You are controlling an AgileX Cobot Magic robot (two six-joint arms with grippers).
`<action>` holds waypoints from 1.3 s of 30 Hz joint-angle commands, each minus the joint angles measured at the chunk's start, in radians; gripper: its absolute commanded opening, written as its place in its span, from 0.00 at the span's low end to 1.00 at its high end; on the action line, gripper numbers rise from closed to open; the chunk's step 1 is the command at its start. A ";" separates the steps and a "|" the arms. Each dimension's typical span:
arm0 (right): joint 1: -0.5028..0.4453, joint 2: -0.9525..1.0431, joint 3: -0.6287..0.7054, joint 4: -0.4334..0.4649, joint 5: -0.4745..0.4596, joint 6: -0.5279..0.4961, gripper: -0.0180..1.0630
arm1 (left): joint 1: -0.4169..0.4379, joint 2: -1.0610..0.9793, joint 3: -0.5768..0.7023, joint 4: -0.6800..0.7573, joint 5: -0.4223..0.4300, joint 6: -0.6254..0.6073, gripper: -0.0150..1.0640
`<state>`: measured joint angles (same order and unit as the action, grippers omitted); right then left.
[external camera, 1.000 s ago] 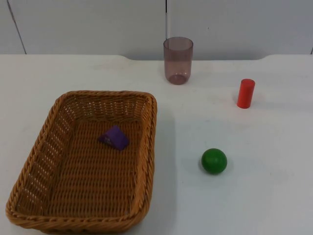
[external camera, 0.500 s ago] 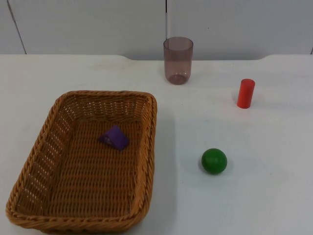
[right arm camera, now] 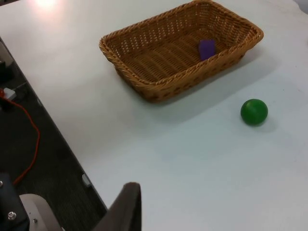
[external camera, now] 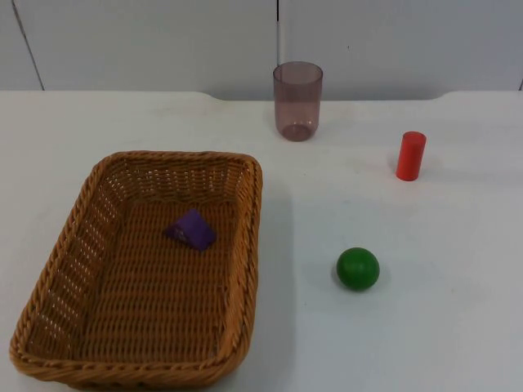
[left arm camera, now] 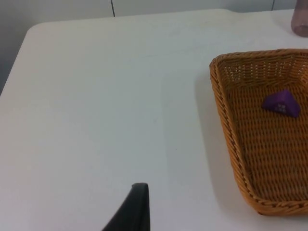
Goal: Pick up the basket with the left hand and place the triangular block into the basket with the right hand.
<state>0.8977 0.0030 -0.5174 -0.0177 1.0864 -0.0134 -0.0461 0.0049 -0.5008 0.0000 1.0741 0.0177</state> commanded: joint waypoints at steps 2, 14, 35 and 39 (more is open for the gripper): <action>0.005 -0.003 0.002 -0.002 -0.008 -0.002 0.99 | 0.001 -0.005 0.006 -0.016 0.001 0.004 0.99; -0.050 -0.003 0.002 0.000 -0.010 -0.004 0.99 | 0.001 -0.005 0.006 -0.016 0.001 0.004 0.99; -0.749 -0.003 0.002 0.003 -0.010 -0.004 0.99 | 0.001 -0.005 0.006 -0.014 0.001 0.004 0.99; -0.749 -0.003 0.002 0.003 -0.010 -0.004 0.99 | 0.001 -0.005 0.006 -0.013 0.001 0.004 0.99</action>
<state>0.1546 0.0030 -0.5174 -0.0177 1.0846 -0.0158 -0.0461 0.0049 -0.5008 0.0000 1.0741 0.0177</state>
